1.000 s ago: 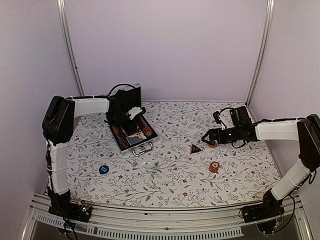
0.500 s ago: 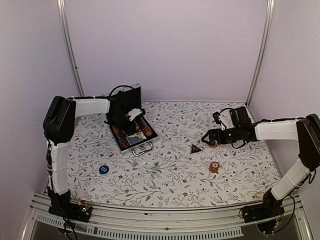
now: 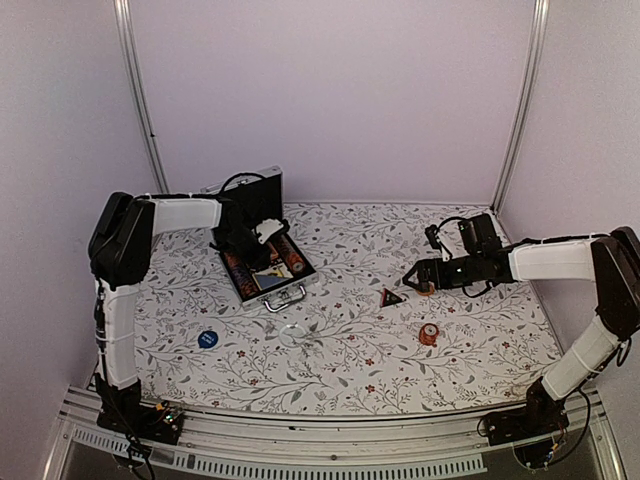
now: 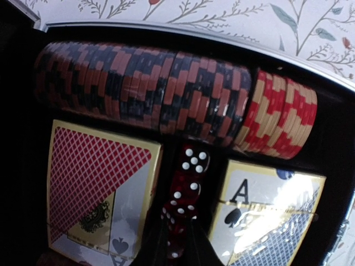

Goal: Pack up texas hold em set

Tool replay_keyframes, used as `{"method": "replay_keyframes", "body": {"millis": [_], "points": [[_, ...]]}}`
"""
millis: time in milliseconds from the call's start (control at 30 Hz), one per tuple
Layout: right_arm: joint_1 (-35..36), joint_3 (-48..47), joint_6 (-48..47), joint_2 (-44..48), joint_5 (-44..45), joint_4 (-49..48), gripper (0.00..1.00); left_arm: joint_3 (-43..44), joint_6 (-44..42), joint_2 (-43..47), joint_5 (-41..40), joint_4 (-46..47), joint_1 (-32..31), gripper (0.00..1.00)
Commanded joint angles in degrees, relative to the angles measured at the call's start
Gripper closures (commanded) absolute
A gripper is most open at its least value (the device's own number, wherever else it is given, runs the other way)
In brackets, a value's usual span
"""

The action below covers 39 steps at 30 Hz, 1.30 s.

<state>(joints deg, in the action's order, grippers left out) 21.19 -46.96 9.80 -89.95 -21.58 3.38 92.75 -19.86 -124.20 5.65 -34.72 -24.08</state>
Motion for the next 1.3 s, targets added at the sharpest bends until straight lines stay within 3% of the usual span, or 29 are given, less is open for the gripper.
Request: {"method": "replay_keyframes", "body": {"millis": [0,367,700,833,867,900,933,1267], "points": [[-0.2,-0.9,-0.5,-0.9,-0.8,-0.5,0.01,0.8,0.9,-0.6,-1.1,0.9,0.7,0.86],[-0.2,-0.8,-0.3,-1.0,-1.1,-0.4,0.01,-2.4,2.5,7.0,3.4,5.0,1.1,0.74],[-0.3,-0.9,-0.4,0.7,0.3,-0.1,0.01,-10.2,8.8,17.2,6.9,11.6,0.9,0.54],[-0.2,-1.0,-0.5,1.0,1.2,0.4,0.01,-13.8,11.1,22.8,7.7,14.1,-0.1,0.41],[-0.2,-1.0,-0.5,1.1,1.4,0.5,0.01,-14.9,11.5,24.7,7.4,15.1,-0.4,0.31],[-0.2,-1.1,-0.5,1.2,1.8,0.8,0.01,-15.9,12.0,26.4,6.7,15.9,-0.8,0.05],[-0.2,-1.2,-0.5,1.2,2.0,0.9,0.01,-16.7,12.5,27.9,6.0,16.5,-1.2,0.01],[1.2,-1.4,-0.3,2.1,8.1,5.3,0.01,-26.3,21.8,41.6,-4.5,24.2,-2.5,0.00]]}}
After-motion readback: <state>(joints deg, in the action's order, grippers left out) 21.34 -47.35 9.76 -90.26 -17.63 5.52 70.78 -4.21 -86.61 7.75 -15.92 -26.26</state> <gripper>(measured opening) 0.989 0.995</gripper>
